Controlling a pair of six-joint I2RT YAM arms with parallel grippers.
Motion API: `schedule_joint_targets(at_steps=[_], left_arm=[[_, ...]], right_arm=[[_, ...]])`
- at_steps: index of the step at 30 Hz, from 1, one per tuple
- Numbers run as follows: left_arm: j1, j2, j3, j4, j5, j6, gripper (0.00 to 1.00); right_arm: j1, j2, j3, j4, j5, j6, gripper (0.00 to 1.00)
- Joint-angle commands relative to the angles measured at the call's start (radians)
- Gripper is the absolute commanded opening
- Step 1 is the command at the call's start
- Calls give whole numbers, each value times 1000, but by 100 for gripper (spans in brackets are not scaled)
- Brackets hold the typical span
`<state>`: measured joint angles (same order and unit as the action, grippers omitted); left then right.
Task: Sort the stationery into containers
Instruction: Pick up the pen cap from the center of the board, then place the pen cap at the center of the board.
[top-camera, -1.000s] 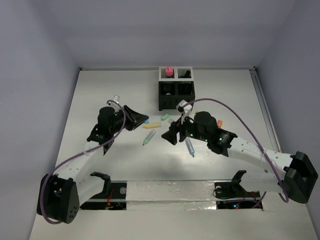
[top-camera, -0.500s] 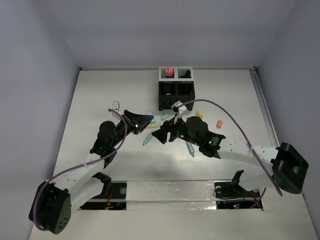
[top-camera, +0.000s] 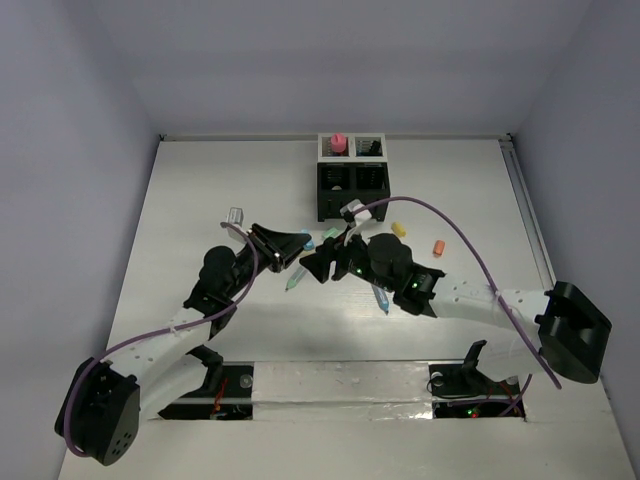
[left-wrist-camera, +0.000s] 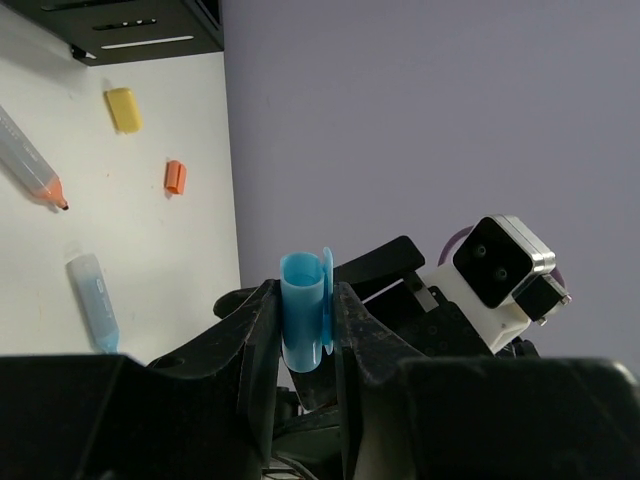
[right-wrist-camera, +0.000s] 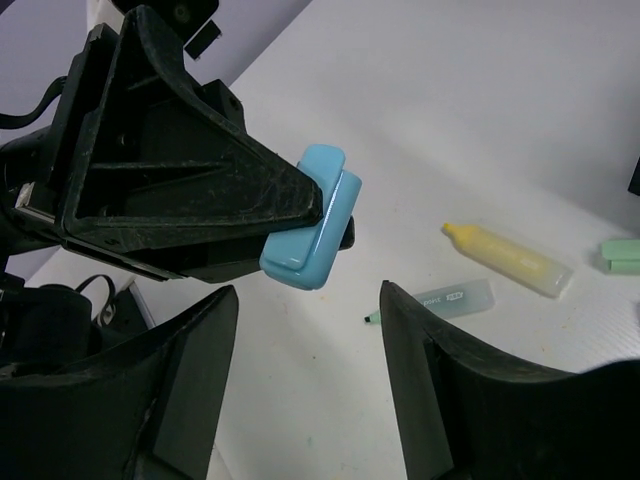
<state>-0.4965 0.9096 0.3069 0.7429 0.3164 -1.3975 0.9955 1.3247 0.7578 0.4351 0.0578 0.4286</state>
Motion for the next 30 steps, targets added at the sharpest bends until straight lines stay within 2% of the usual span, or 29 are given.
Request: schedule_joint_targets(at_steps=[1, 8, 15, 21, 26, 30], left_arm=[[-7, -9, -9, 59, -14, 2, 0], [-39, 20, -3, 72, -28, 8, 0], [-59, 32, -17, 70, -45, 12, 0], [-68, 25, -15, 53, -48, 26, 0], [-68, 25, -28, 46, -37, 32, 0], [-68, 21, -38, 38, -36, 29, 1]], right_arm=[[14, -21, 37, 71, 48, -28, 63], [14, -25, 37, 76, 47, -30, 54], [14, -45, 25, 79, 60, -31, 53], [14, -51, 14, 79, 89, -22, 47], [14, -55, 11, 65, 135, -1, 37], [14, -42, 17, 59, 151, 7, 42]])
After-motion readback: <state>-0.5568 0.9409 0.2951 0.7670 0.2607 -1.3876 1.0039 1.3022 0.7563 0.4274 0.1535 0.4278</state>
